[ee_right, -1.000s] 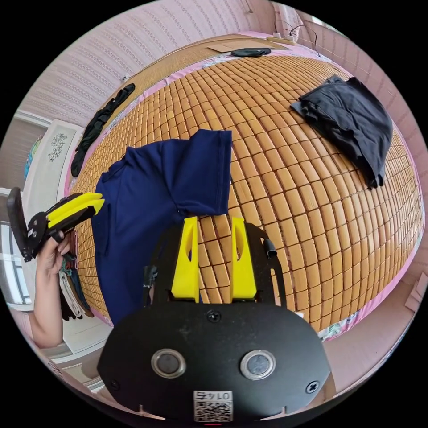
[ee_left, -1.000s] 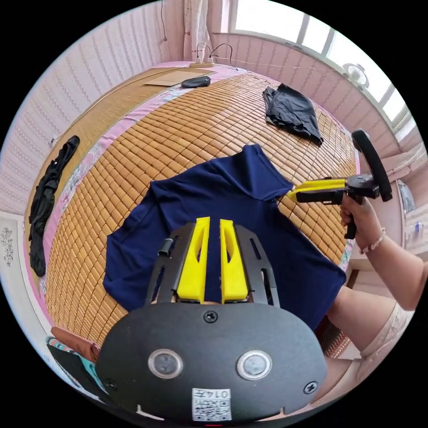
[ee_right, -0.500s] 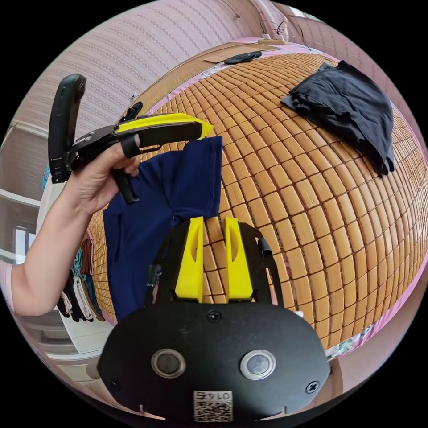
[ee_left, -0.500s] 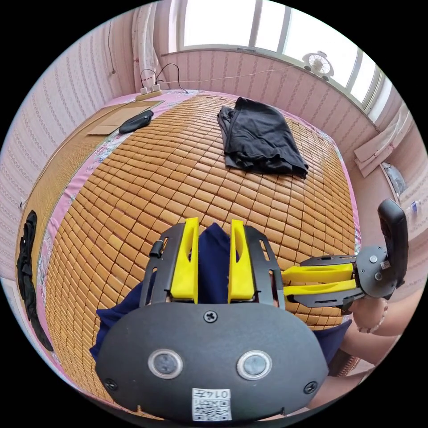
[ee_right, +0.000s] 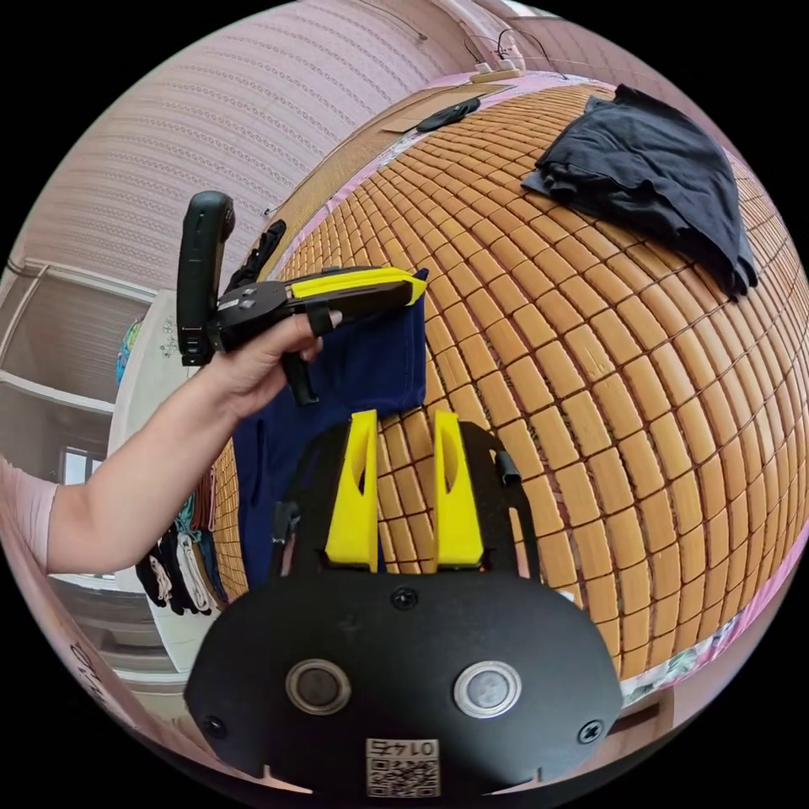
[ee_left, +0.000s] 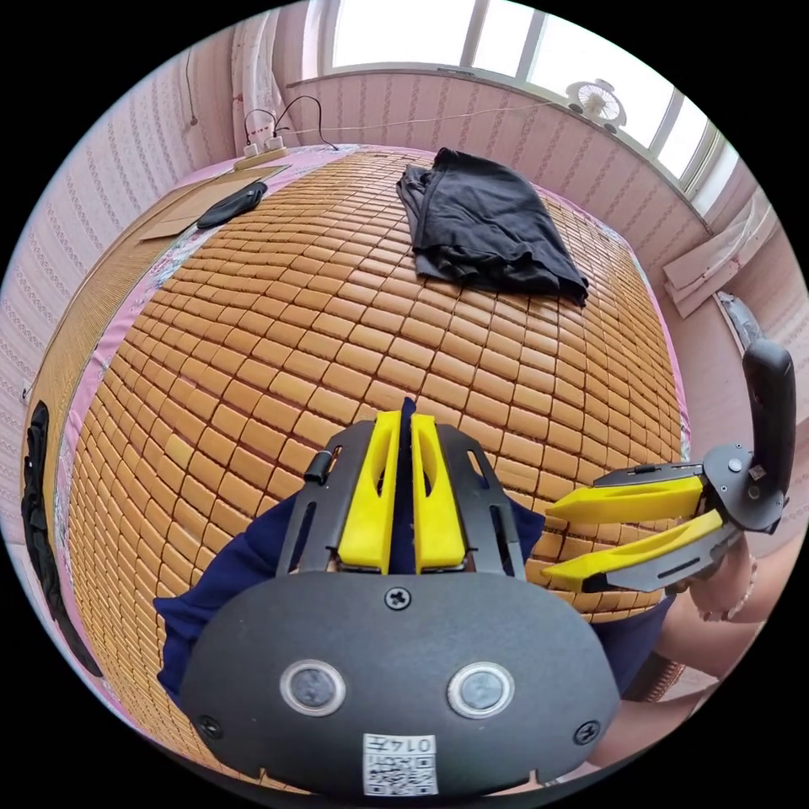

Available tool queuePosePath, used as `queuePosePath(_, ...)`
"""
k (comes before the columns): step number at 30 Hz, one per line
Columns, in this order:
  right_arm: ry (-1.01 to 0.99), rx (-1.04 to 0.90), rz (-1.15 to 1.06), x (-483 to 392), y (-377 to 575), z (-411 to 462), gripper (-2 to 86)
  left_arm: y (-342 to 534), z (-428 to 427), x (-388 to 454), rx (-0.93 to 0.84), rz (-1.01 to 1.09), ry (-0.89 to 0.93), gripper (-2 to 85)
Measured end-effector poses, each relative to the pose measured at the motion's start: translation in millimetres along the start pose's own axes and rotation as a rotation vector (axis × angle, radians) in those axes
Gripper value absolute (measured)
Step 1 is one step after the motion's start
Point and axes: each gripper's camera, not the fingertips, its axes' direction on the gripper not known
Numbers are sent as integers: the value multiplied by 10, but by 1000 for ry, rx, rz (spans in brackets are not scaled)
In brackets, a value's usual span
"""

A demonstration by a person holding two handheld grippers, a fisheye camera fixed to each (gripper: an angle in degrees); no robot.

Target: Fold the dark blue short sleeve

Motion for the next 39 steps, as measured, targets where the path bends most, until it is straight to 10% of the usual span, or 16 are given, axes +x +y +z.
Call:
queuePosePath(9,11,-18,5,-43,-185,79,22,374,-439,-361,77,-72,-25,4)
queuePosePath(17,-163,-130,-421,-748,-175,21,15,2007,-1590,-768,182,-361,-94,40)
queuePosePath(39,149,-246,-563,-1735,-1386,1206,113,4786,-2400,-1951,116,-925,-270,94)
